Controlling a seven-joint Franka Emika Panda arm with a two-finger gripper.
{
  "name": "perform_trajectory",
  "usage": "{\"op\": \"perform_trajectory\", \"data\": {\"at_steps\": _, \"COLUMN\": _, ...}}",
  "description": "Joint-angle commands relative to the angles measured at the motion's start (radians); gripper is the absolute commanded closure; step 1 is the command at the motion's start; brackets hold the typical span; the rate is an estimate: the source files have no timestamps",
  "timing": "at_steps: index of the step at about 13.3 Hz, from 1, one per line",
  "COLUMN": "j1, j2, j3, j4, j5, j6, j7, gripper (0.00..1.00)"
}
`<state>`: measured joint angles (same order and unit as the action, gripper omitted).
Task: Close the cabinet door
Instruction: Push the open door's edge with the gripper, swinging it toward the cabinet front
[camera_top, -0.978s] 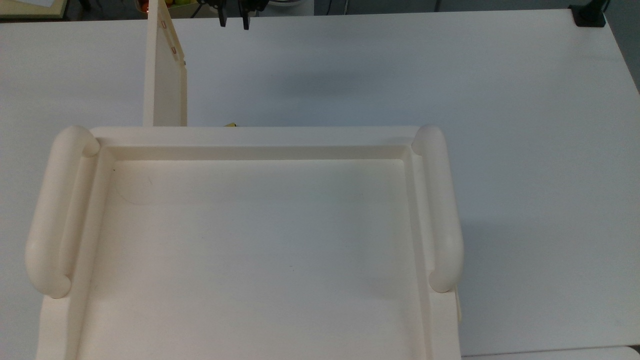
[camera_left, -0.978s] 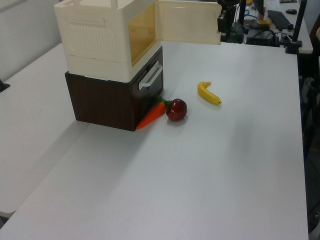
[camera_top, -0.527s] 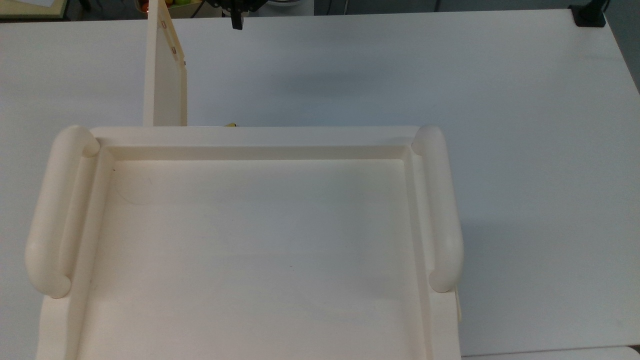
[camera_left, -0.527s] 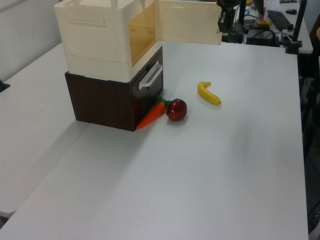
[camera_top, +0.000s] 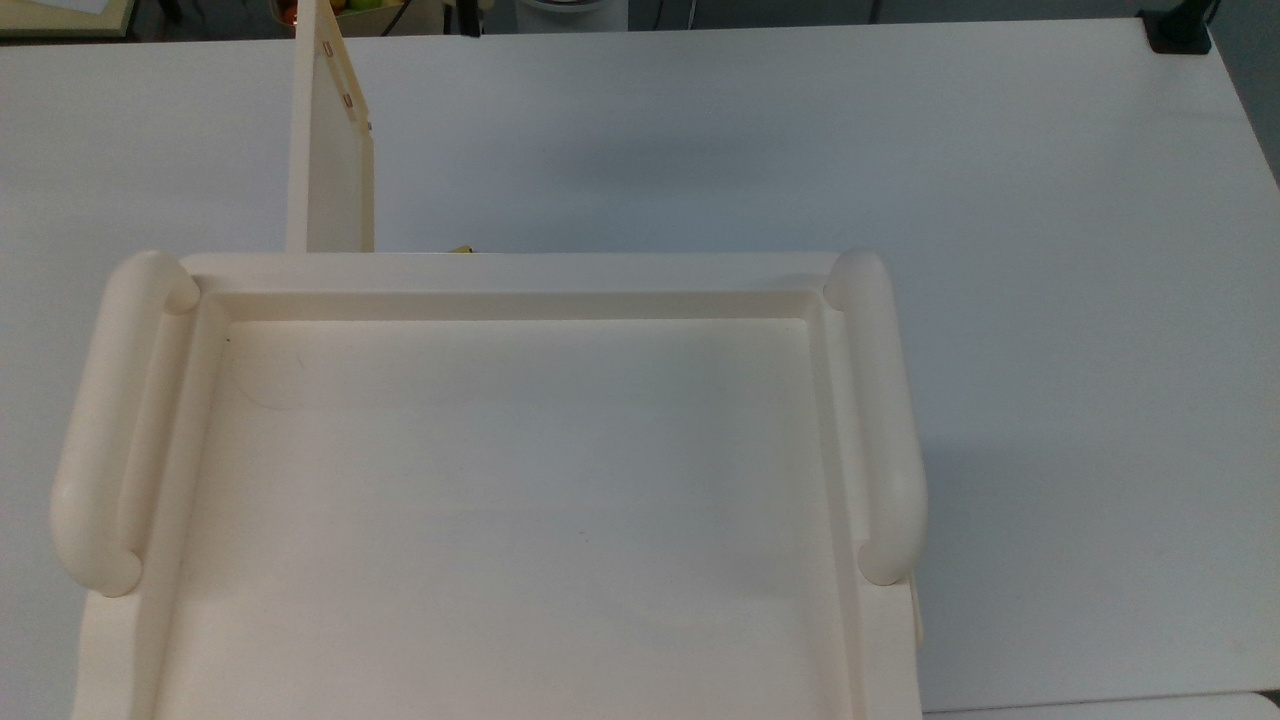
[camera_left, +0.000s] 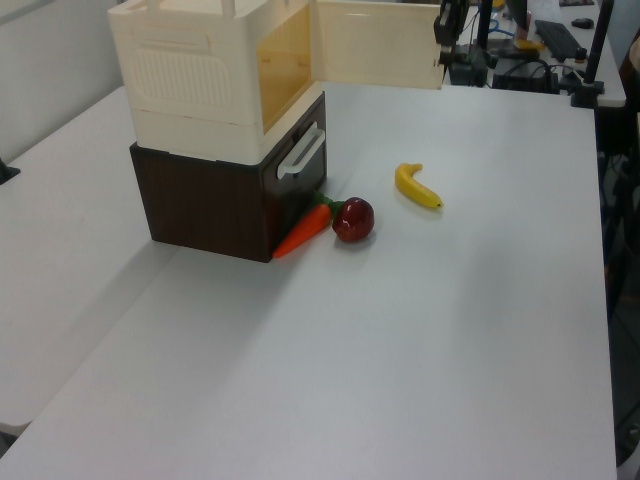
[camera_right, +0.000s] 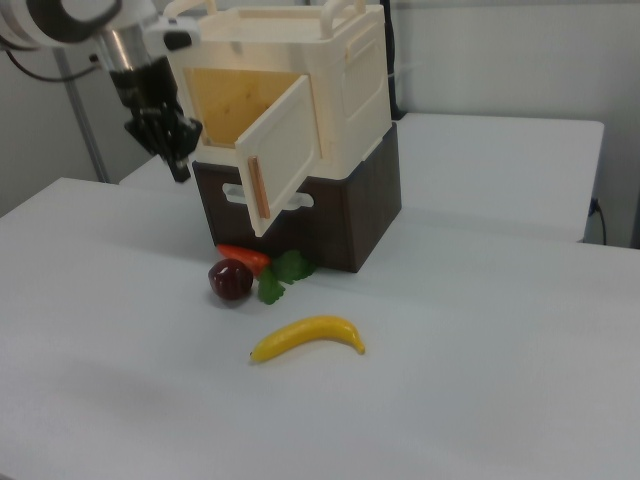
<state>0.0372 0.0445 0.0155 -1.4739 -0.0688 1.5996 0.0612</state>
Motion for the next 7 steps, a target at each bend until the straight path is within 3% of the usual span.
{"op": "perform_trajectory", "data": {"at_steps": 1, "j1": -0.002, "j2": -0.014, "j3": -0.014, "j4": 0.110, "j5": 0.021, "j6": -0.041, "j7": -0.001, "gripper": 1.00}}
{"op": "perform_trajectory", "data": {"at_steps": 3, "j1": -0.020, "j2": -0.008, "j3": -0.019, "j4": 0.174, "j5": 0.018, "j6": -0.030, "j7": -0.006, "gripper": 1.00}}
{"op": "perform_trajectory", "data": {"at_steps": 7, "j1": -0.109, "j2": 0.004, "j3": -0.022, "j4": 0.169, "j5": 0.018, "j6": 0.176, "j7": -0.003, "gripper": 1.00}}
